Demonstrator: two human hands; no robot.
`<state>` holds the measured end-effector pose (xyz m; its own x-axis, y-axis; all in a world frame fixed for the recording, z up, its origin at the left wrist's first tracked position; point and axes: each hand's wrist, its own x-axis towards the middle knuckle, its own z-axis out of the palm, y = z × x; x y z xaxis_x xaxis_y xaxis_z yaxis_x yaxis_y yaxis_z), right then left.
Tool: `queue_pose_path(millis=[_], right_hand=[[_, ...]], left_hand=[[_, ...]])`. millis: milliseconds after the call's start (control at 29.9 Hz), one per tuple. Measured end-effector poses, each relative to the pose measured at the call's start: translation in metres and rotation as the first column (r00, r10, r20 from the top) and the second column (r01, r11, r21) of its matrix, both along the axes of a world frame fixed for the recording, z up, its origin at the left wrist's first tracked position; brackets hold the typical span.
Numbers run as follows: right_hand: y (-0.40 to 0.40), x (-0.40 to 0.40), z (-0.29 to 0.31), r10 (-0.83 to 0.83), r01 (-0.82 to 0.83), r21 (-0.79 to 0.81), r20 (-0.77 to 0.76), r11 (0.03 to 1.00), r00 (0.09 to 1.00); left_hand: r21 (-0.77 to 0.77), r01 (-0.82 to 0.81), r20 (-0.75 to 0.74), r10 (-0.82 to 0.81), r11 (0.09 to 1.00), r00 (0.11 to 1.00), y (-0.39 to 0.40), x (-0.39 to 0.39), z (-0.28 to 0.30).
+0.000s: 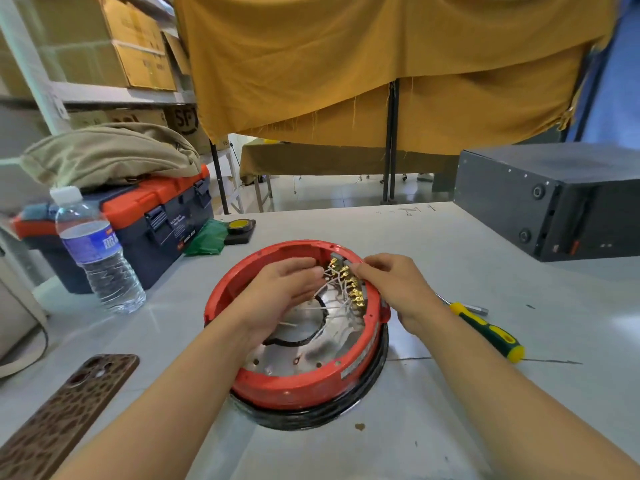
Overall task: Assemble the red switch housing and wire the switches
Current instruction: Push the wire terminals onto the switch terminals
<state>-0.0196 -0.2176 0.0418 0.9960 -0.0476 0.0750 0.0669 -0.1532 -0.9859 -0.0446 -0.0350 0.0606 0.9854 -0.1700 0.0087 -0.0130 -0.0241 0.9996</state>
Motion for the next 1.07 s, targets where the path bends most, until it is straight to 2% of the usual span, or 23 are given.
queue_pose_path(millis=[67, 134, 267, 368, 468, 568, 736, 869, 970, 1070], right_hand=[[0.0, -0.001, 0.012, -0.004, 0.001, 0.033, 0.075, 0.999, 0.997], [-0.001, -0.004, 0.028, -0.01, 0.011, -0.006, 0.182, 1.0, 0.983], [0.0, -0.011, 0.06, 0.036, 0.041, -0.184, 0.395, 0.982, 0.918], [0.0, -0.015, 0.08, 0.13, 0.089, -0.393, 0.497, 0.915, 0.858], [0.001, -0.018, 0.091, 0.245, 0.119, -0.53, 0.564, 0.839, 0.789], [0.004, -0.021, 0.088, 0.342, 0.147, -0.622, 0.595, 0.769, 0.727], [0.011, -0.028, 0.074, 0.447, 0.301, -0.722, 0.645, 0.623, 0.62], [0.018, -0.033, 0.055, 0.541, 0.361, -0.792, 0.604, 0.494, 0.585], [0.022, -0.037, 0.033, 0.588, 0.432, -0.809, 0.587, 0.398, 0.556], [0.025, -0.043, 0.015, 0.626, 0.468, -0.809, 0.578, 0.356, 0.523]], left_hand=[[-0.113, -0.01, 0.012, 0.011, 0.994, 1.0, -0.001, 0.001, 0.009], [-0.214, 0.0, 0.041, 0.009, 0.977, 0.999, -0.002, 0.0, 0.024], [-0.294, 0.042, 0.136, -0.002, 0.955, 0.991, 0.002, -0.008, 0.058], [-0.315, 0.076, 0.159, -0.026, 0.946, 0.987, 0.008, -0.018, 0.074], [-0.367, -0.036, 0.056, 0.061, 0.929, 0.997, 0.012, -0.023, 0.074], [-0.404, -0.158, -0.108, 0.125, 0.901, 0.986, 0.015, -0.024, 0.069], [-0.452, -0.193, -0.365, 0.018, 0.871, 0.931, 0.019, -0.025, 0.058], [-0.371, -0.108, -0.472, -0.087, 0.922, 0.877, 0.03, -0.02, 0.048], [-0.278, -0.108, -0.525, -0.057, 0.954, 0.849, 0.037, -0.02, 0.037], [-0.235, -0.132, -0.551, -0.02, 0.963, 0.834, 0.039, -0.023, 0.023]])
